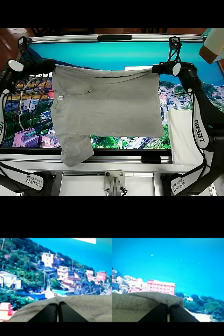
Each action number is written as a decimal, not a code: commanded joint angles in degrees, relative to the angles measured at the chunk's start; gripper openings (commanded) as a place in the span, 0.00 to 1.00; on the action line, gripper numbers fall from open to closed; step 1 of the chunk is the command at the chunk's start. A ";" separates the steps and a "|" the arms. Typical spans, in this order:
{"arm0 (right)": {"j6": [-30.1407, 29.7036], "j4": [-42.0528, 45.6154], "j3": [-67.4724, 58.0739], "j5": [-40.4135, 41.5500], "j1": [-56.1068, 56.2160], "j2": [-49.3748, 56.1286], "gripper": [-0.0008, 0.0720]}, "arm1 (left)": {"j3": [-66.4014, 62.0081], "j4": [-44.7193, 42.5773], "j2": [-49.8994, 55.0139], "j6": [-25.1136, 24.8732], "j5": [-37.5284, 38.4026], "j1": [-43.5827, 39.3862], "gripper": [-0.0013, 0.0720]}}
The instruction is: Fold the shirts.
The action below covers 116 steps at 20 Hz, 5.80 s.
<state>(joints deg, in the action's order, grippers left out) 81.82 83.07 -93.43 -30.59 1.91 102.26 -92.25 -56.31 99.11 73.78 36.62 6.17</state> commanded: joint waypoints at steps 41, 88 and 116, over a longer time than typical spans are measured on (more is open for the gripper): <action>-3.48 -1.57 18.82 -54.25 -12.57 -27.80 0.67 | 62.79 -4.00 -36.13 -3.76 39.98 13.42 0.69; -0.92 -7.50 39.93 -32.74 -4.90 -31.10 0.11 | 47.47 1.79 -36.30 -10.29 34.73 7.80 0.06; -0.17 -19.76 3.04 -30.73 -12.55 4.07 0.90 | 1.55 12.24 2.56 -5.18 37.55 7.69 0.99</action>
<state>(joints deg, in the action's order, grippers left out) 82.06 71.40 -90.32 -58.63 -8.08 104.12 -89.36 -44.23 102.45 68.79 71.70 14.04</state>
